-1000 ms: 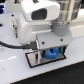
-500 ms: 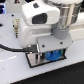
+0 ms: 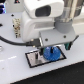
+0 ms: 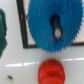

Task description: Insert the blue gear onto the right peg, followed by the red gear

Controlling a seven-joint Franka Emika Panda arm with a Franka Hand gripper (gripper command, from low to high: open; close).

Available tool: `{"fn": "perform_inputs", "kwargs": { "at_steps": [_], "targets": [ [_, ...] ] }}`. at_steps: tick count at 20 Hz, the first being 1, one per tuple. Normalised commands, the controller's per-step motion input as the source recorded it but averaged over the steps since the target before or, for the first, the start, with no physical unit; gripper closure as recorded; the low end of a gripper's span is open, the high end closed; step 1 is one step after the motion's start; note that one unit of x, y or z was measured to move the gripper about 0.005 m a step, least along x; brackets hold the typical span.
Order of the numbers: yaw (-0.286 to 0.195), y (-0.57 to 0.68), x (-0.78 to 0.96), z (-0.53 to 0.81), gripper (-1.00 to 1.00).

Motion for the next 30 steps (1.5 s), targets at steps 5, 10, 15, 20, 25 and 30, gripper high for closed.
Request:
{"fn": "perform_inputs", "kwargs": {
  "at_steps": [5, 10, 15, 20, 25, 30],
  "targets": [
    [0.000, 0.07, -0.49, 0.07, -1.00],
    [0.000, 0.01, -0.58, -0.13, -1.00],
    [0.000, -0.03, -0.39, -0.27, -1.00],
    [0.000, -0.01, -0.14, -0.31, -1.00],
    [0.000, -0.02, -0.15, -0.30, -1.00],
    [0.000, -0.02, -0.19, -0.25, -1.00]
  ]
}}
